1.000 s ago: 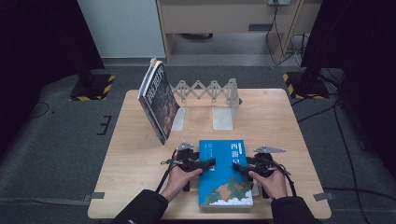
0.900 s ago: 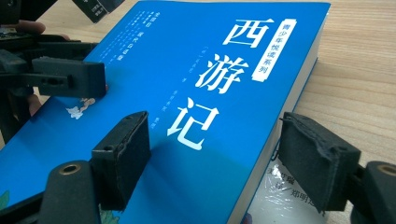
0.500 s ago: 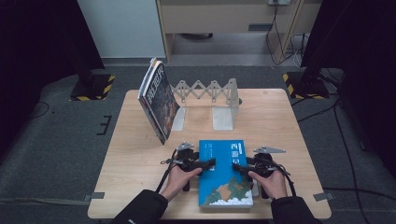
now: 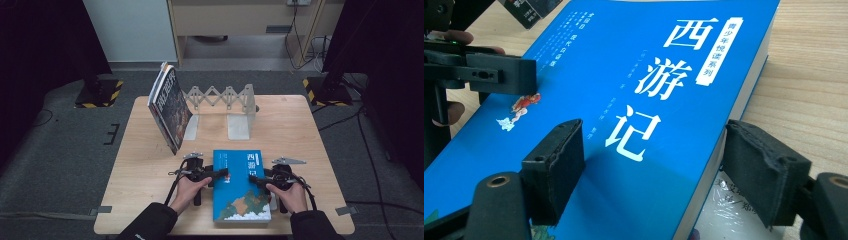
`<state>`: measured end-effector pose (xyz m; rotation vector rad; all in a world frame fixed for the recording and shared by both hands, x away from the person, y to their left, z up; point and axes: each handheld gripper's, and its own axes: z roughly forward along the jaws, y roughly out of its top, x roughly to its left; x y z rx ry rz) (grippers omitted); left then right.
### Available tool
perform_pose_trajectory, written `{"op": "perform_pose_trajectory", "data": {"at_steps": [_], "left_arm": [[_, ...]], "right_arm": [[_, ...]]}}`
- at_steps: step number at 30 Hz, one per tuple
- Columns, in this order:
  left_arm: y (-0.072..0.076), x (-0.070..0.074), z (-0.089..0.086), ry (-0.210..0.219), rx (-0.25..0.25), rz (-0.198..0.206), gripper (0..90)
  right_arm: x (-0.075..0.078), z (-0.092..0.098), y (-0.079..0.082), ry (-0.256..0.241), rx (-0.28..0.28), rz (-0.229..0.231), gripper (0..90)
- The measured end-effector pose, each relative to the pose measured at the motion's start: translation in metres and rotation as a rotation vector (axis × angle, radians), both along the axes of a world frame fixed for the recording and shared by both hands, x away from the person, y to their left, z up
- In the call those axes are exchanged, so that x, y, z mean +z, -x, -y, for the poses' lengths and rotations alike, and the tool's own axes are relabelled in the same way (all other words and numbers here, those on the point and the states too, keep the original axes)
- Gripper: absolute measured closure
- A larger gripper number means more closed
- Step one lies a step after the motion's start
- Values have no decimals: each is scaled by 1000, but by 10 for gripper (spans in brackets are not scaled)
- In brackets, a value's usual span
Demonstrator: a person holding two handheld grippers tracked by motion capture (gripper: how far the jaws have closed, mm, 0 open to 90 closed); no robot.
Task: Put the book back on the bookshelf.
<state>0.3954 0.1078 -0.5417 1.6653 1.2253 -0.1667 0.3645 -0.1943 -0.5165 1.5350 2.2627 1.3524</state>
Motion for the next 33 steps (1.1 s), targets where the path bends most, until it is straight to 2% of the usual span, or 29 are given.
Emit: {"op": "perform_pose_trajectory", "data": {"at_steps": [2, 3, 7, 11, 14, 15, 16, 18, 25, 27, 28, 29, 33], "left_arm": [[0, -1, -1, 39, -6, -39, 259], [0, -2, -2, 50, -5, -43, 271], [0, 0, -2, 37, -25, -25, 274], [0, 2, -3, 36, -48, -25, 289], [0, 2, -4, 63, -68, -53, 311], [0, 3, -4, 90, -81, -54, 328], [1, 5, -3, 80, -87, -35, 348], [1, 7, -2, 66, -97, -23, 347], [2, 14, 2, 116, -138, 4, 420], [5, 18, 7, 111, -167, 10, 442], [6, 21, 10, 78, -184, 11, 445], [7, 22, 11, 64, -189, 8, 441], [7, 21, 11, 67, -178, -9, 450]], "right_arm": [[0, 0, 0, -2, 0, 0, 250], [0, 0, 0, -3, 0, 0, 250], [-1, 1, 0, -6, 2, 1, 250], [-1, 2, 0, -12, 6, 0, 251], [-1, 2, 0, -14, 6, 1, 251], [-1, 2, 0, -14, 5, 1, 251], [-1, 3, 0, -15, 2, -1, 251], [-2, 4, 0, -24, 0, -5, 256], [-2, 7, -1, -46, -3, -17, 263], [-2, 8, -1, -59, -3, -22, 263], [-2, 7, -1, -65, -2, -23, 263], [-2, 6, -1, -68, 4, -21, 264], [-2, 6, -1, -62, 10, -17, 266]]}}
